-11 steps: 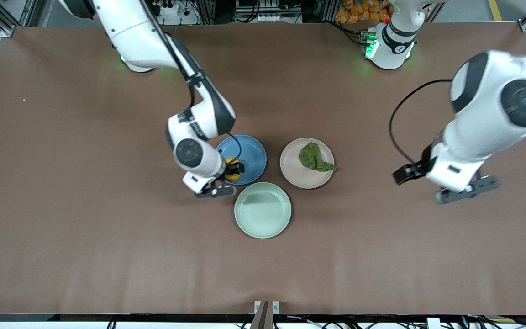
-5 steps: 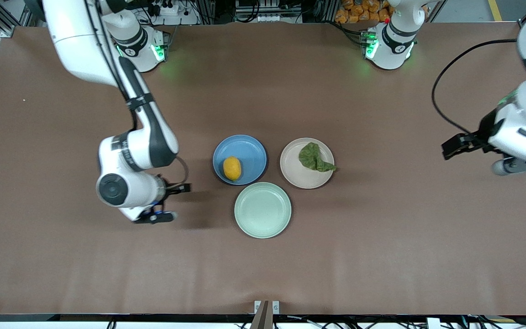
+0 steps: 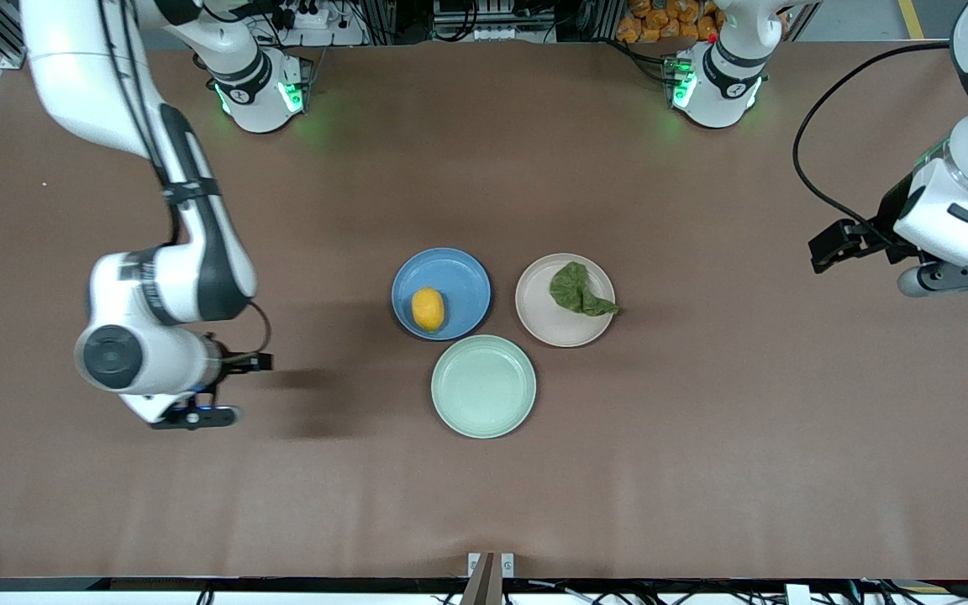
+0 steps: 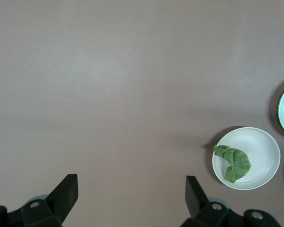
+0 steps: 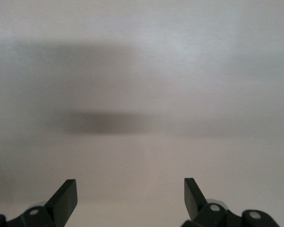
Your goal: Place lemon and lettuce in plates
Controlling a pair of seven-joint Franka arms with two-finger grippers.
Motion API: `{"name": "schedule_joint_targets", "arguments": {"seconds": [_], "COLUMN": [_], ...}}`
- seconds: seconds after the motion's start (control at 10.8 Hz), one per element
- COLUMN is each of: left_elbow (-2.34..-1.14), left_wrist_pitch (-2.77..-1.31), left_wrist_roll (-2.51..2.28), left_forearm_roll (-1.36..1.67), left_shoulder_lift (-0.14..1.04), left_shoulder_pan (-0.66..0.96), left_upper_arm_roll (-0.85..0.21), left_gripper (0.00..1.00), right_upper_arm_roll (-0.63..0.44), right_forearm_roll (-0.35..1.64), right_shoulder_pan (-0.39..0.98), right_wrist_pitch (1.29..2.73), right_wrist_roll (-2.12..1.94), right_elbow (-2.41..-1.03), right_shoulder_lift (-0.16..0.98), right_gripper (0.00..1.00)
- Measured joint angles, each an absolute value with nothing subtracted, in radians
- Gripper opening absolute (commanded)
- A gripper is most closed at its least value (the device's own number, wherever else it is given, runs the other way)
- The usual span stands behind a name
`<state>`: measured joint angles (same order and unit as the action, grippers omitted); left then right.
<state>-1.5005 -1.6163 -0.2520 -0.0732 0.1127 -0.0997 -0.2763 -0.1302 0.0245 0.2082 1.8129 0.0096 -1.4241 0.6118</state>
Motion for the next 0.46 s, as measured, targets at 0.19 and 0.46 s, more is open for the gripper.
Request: {"name": "schedule_joint_targets", "arguments": {"seconds": [0.19,0.46], "left_elbow": [-1.502,-1.502], "left_wrist_pitch": [-1.613,-1.570], "left_wrist_roll": [-0.202,-0.186], "left_forearm_roll": [-0.029,-0.005], "left_shoulder_lift": [0.107,0.086], "left_shoulder_pan": [-0.065,-0.049], "left_upper_arm_roll": [-0.196,-0.159], "left_gripper": [1.00,1.00], "right_upper_arm_roll": [-0.130,-0.127], "right_forearm_roll": [0.024,0.024], "right_shoulder_pan": [0.133,0.104], "right_wrist_pitch": [1.720,1.620], "right_wrist_roll": [-0.065,-0.082], "right_elbow": [-1.411,-1.403], "right_shoulder_lift": [0.559,0.448], "right_gripper": [1.00,1.00]}}
